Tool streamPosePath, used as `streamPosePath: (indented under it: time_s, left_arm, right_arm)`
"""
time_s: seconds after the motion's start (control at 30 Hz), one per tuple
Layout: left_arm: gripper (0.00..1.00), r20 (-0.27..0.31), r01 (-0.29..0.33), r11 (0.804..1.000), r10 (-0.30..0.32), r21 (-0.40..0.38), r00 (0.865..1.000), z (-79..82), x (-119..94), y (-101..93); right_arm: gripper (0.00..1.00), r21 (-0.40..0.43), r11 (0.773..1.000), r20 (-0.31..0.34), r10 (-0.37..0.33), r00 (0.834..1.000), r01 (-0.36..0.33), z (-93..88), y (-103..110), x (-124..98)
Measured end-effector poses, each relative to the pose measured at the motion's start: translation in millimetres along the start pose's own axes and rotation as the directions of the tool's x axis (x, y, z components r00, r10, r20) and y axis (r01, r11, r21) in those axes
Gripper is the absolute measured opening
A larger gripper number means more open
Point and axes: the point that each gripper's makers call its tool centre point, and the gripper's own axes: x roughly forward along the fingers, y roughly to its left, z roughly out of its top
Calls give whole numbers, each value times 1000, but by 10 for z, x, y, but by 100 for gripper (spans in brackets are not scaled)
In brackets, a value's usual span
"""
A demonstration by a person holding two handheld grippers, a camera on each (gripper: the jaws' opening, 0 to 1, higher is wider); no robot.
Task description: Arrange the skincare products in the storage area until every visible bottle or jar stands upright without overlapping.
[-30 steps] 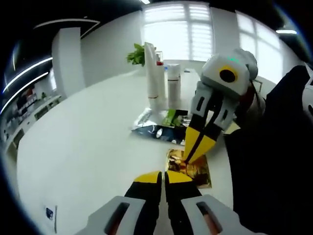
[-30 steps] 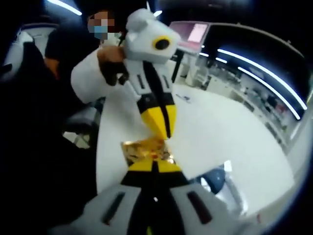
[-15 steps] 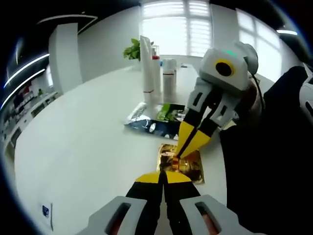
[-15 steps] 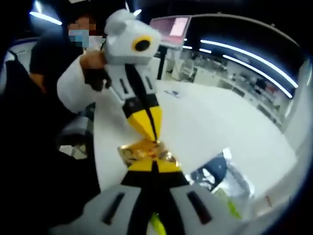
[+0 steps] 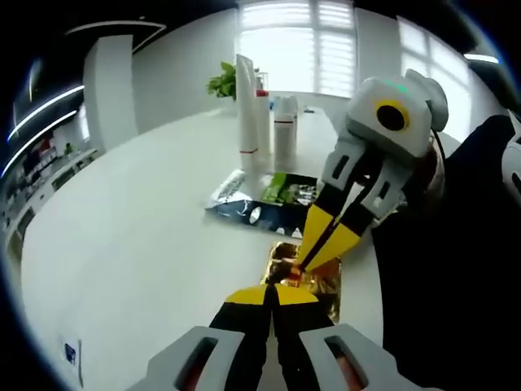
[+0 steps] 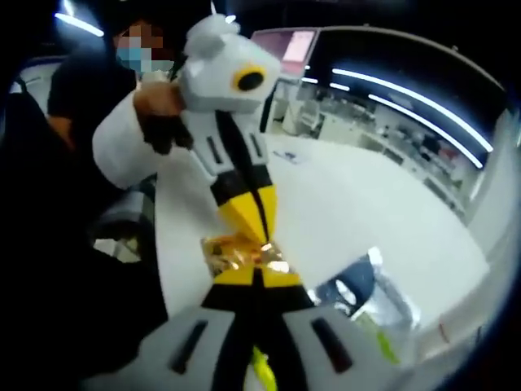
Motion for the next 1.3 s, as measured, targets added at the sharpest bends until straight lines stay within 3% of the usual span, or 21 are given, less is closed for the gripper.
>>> streamPosePath:
  time_s: [0.13,0.2,0.27,0.37,0.47,0.6,0.87,0.97,1.1,1.17,1.23,1.3]
  left_arm:
    - [0,6,56,998,-56,-2,998,4,-10,-73]
    - [1,15,41,999,-41,26,999,33,-44,-68]
    - [1,35,27,1000,-27,2,999,81,-86,-44]
    - [1,35,27,1000,-28,12,999,58,-117,-58]
    - [1,1,21,1000,-21,13,1000,-23,-133,-49]
    - [1,2,48,999,-48,-10,999,-58,-179,-103]
    - [1,-46,123,992,-123,5,991,-171,-160,-303]
    - [1,-34,134,991,-133,12,990,-140,-159,-295]
    - [1,1,102,995,-102,6,995,-86,-214,-212]
    - [2,56,76,997,-76,-3,996,-7,-272,-150]
    - [2,109,36,999,-32,-36,994,64,-319,-44]
    - [2,125,-12,997,22,-73,992,91,-352,121]
  right_arm:
    - [0,-59,998,-38,-15,999,13,13,-12,17]
    - [0,-114,993,-36,6,999,-10,54,10,20]
    - [0,-94,995,28,-31,999,34,166,-43,-7]
    - [0,-157,985,0,-77,997,76,167,-141,-73]
    - [0,-126,990,-33,-72,997,68,97,-128,-63]
    - [0,-135,988,-84,-81,993,69,-33,-142,-17]
    - [0,-133,989,-82,-77,994,66,-40,-154,1]
    - [0,-146,987,-75,-74,994,63,-28,-156,-2]
    - [0,-100,992,47,-70,996,74,214,-183,-57]
    - [0,-121,987,86,-98,992,108,321,-248,-82]
    - [0,-128,983,90,-119,989,130,371,-292,-76]
    - [0,-111,984,97,-131,987,141,411,-352,-63]
